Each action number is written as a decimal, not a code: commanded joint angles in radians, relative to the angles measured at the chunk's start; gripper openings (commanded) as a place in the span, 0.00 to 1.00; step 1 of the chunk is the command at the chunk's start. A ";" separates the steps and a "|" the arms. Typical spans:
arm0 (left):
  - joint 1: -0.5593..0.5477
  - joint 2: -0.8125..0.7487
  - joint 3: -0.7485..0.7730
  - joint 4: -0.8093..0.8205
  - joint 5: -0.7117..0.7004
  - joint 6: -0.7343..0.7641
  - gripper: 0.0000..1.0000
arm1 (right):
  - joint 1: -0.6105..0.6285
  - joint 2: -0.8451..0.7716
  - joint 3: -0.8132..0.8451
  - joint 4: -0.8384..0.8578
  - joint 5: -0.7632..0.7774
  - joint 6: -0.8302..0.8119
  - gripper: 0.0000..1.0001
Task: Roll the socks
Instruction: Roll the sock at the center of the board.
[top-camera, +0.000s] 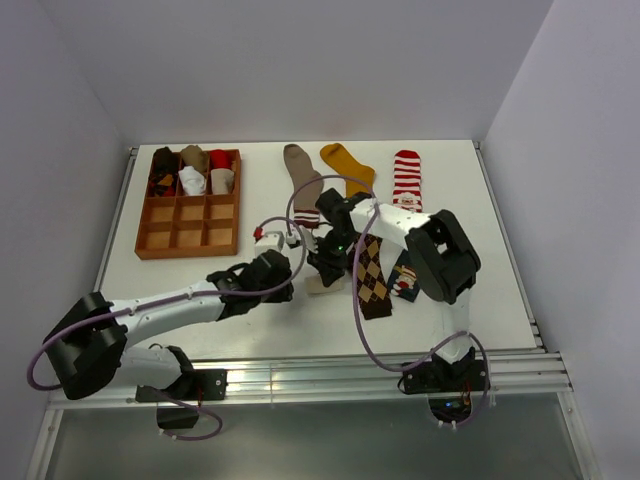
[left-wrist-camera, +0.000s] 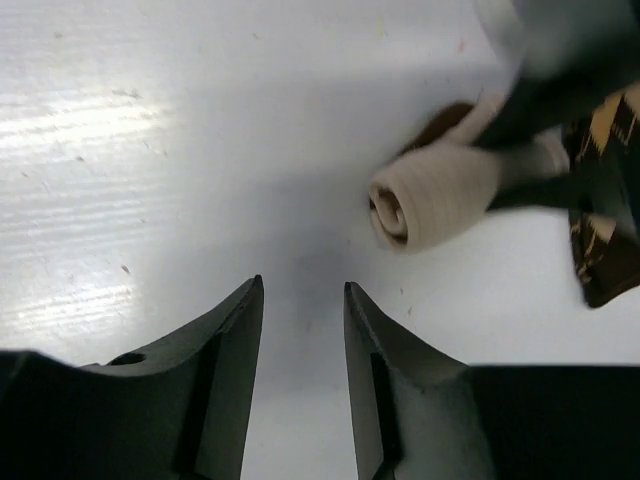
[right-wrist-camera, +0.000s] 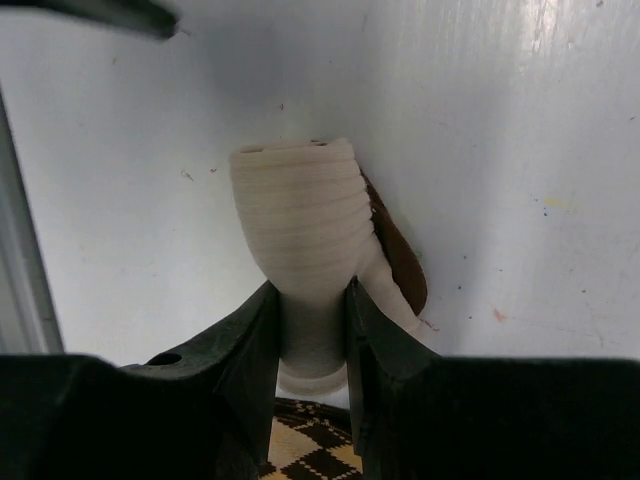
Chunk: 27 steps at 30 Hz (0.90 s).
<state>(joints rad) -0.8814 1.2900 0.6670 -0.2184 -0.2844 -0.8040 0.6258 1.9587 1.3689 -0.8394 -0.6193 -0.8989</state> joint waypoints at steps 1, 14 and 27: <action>-0.083 0.020 0.065 -0.065 -0.197 0.003 0.44 | -0.034 0.091 0.058 -0.158 0.052 0.009 0.26; -0.404 0.311 0.296 -0.124 -0.598 0.245 0.59 | -0.051 0.273 0.238 -0.334 0.058 0.023 0.26; -0.435 0.394 0.284 0.131 -0.536 0.698 0.71 | -0.083 0.378 0.345 -0.461 0.041 -0.018 0.26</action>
<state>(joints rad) -1.3037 1.6630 0.9318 -0.1806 -0.8345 -0.2626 0.5507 2.2646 1.7226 -1.2938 -0.7227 -0.8768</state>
